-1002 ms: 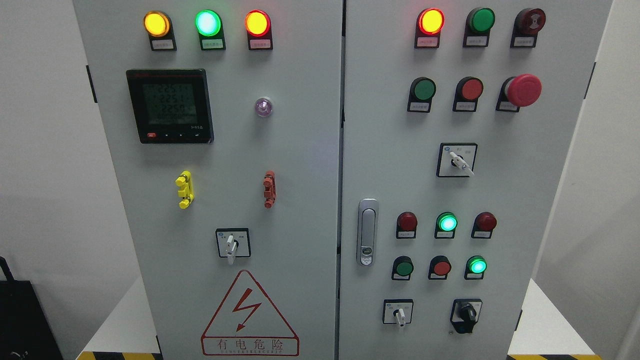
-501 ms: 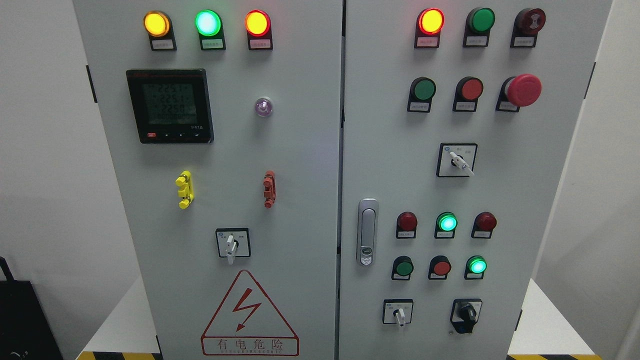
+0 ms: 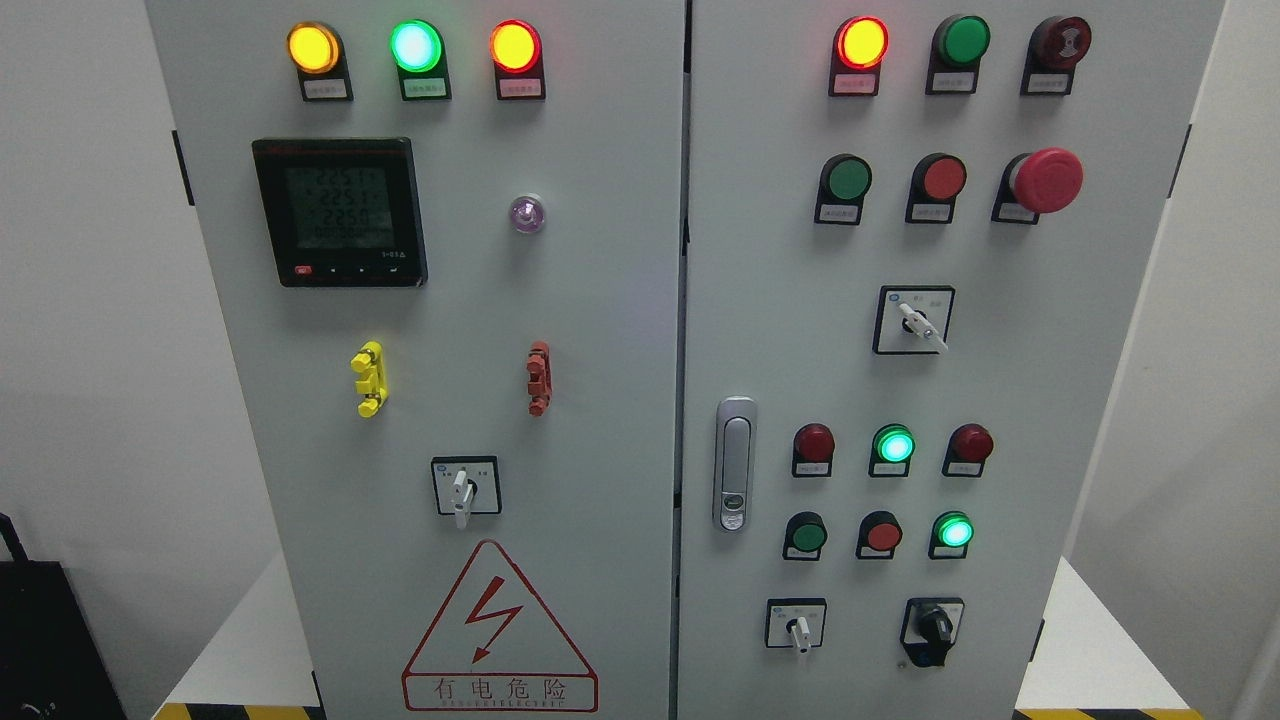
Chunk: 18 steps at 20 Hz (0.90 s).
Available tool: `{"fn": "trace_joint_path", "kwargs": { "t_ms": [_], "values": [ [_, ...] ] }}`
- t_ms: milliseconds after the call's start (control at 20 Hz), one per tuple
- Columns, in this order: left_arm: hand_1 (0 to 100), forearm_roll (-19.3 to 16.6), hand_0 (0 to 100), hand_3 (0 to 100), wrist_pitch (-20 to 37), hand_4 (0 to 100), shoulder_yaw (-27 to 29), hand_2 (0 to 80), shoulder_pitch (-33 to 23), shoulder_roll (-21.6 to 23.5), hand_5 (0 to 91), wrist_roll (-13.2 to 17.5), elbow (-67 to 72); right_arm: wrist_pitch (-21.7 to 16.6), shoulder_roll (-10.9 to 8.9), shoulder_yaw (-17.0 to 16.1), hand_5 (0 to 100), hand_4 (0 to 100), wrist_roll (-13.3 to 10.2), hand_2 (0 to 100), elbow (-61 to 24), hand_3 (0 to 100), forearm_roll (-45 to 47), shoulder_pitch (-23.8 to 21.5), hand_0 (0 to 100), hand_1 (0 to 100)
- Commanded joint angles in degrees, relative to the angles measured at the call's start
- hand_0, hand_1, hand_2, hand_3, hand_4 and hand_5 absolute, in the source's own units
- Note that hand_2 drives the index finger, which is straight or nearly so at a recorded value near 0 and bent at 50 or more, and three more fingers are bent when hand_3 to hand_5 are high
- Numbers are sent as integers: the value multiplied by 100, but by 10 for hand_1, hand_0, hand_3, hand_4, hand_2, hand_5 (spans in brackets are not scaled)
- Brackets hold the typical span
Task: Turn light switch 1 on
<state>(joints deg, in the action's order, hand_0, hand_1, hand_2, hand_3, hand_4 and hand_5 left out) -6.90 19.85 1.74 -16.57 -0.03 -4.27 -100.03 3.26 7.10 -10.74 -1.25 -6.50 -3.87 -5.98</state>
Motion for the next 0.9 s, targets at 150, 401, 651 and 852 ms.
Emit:
{"fn": "trace_joint_path", "kwargs": {
  "t_ms": [150,401,651,852],
  "values": [
    [348,-39,317,786,-322,879,-349,473,101,-182,792,-109,-1546,-1,2,-7,0,0,2,0,0,0,0,0,0,0],
    [382,-39,306,808,-928,890,-612,491,381,-200,805,-574,-1573,-1,2,2,0,0,2,0,0,0,0,0,0,0],
    [463,-118,233,834,-1474,904,-946,502,786,-393,821,-742,-1599,-1,2,2,0,0,2,0,0,0,0,0,0,0],
    [489,-373,205,846,-1869,909,-1000,507,1023,-454,827,-1022,-1608,-1,-7,2,0,0,2,0,0,0,0,0,0,0]
  ]
}}
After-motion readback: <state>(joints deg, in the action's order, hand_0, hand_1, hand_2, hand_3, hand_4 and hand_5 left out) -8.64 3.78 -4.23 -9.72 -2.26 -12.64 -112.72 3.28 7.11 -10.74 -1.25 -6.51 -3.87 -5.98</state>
